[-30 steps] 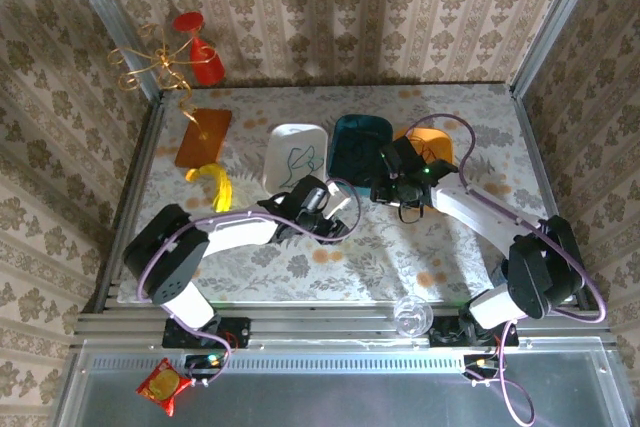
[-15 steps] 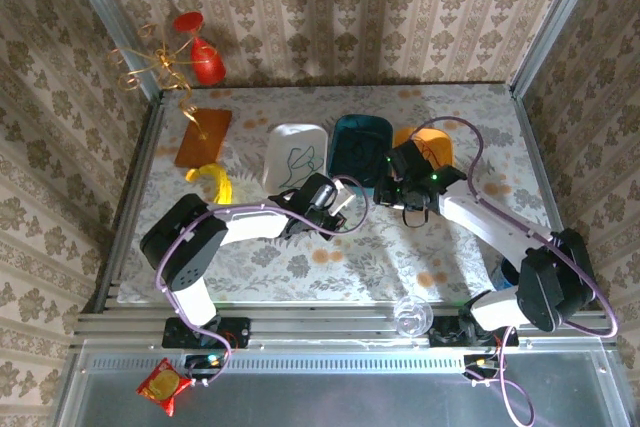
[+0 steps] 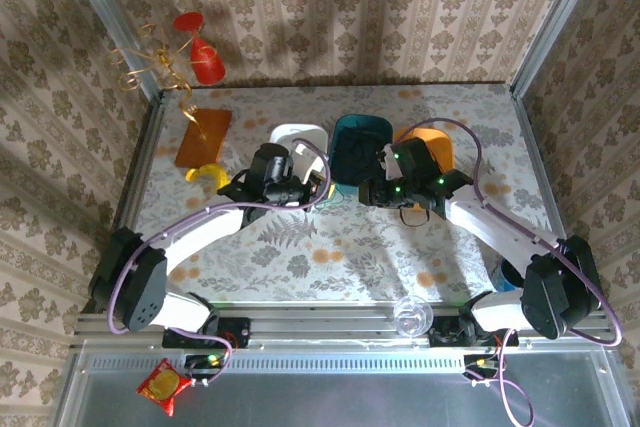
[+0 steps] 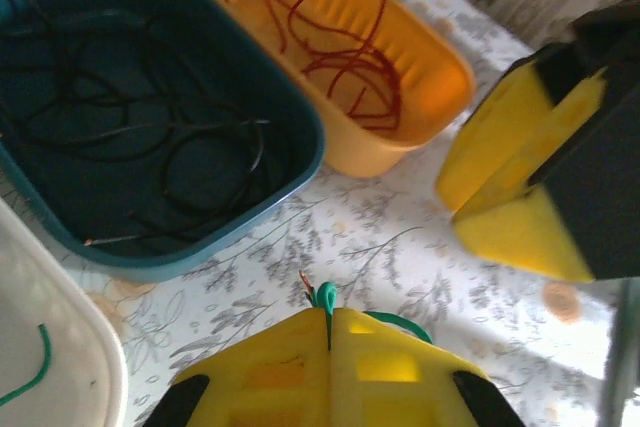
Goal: Untangle the cables
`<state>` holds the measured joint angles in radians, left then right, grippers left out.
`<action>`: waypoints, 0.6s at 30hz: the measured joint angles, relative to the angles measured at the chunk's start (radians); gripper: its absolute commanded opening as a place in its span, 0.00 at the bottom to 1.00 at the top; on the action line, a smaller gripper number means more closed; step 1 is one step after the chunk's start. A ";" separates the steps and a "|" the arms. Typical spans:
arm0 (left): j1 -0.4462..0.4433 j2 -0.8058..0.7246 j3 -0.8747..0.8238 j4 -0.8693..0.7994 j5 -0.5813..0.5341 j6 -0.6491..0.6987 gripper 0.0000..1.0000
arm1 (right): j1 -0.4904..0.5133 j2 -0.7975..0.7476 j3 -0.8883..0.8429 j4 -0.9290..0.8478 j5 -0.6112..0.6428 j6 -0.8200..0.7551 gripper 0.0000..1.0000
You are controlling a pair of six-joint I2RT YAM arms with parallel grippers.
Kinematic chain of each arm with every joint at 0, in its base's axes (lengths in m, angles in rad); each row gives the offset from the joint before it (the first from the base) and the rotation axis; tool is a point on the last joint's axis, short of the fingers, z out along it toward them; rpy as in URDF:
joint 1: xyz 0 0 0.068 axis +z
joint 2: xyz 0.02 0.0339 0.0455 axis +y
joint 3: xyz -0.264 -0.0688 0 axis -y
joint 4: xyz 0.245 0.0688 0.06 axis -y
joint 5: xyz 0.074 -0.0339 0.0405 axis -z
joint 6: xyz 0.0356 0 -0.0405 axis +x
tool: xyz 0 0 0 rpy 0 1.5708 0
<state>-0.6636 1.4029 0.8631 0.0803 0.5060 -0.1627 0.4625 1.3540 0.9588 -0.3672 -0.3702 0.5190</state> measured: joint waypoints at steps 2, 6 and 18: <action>0.003 -0.004 -0.002 0.000 0.023 -0.006 0.00 | -0.003 0.004 -0.002 0.052 -0.066 0.008 0.42; 0.003 -0.005 -0.015 0.004 0.037 -0.025 0.00 | -0.003 0.031 0.001 0.136 -0.161 0.020 0.42; 0.004 -0.032 -0.039 0.042 0.000 -0.055 0.00 | 0.027 0.158 0.014 0.193 -0.271 0.041 0.00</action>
<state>-0.6598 1.3708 0.8238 0.1226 0.5064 -0.2180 0.4900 1.5120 0.9726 -0.1738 -0.6411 0.5598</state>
